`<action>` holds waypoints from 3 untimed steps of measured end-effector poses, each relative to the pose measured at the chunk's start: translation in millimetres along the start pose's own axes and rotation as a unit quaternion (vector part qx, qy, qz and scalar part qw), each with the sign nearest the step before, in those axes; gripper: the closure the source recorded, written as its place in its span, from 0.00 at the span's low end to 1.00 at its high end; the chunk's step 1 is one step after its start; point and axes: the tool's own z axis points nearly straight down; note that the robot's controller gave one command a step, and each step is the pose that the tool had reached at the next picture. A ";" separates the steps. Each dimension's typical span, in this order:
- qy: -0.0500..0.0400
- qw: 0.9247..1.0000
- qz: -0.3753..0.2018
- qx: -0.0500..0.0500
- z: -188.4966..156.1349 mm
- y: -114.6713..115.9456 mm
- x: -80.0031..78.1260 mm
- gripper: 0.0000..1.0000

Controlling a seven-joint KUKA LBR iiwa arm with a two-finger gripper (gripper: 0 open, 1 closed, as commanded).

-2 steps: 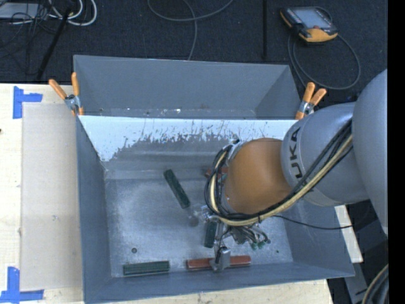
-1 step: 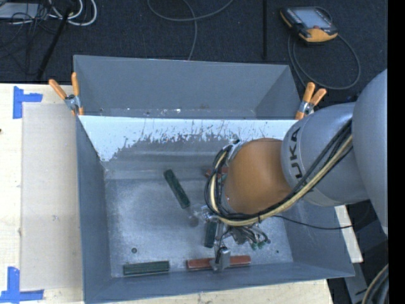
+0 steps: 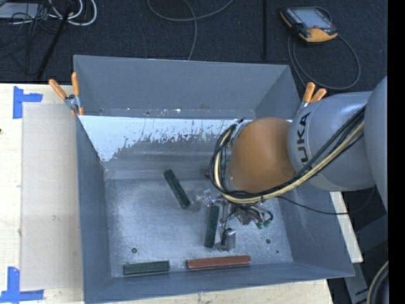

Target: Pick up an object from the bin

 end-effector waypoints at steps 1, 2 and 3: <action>0.000 0.996 -0.094 0.000 15.7 -58.9 25.6 1.00; 0.000 0.996 -0.093 0.000 15.7 -58.8 25.6 0.00; 0.000 0.996 -0.093 -0.001 15.7 -58.8 25.5 0.00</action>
Offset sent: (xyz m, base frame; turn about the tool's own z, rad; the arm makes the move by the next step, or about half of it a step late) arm 0.0000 0.0000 0.0000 0.0000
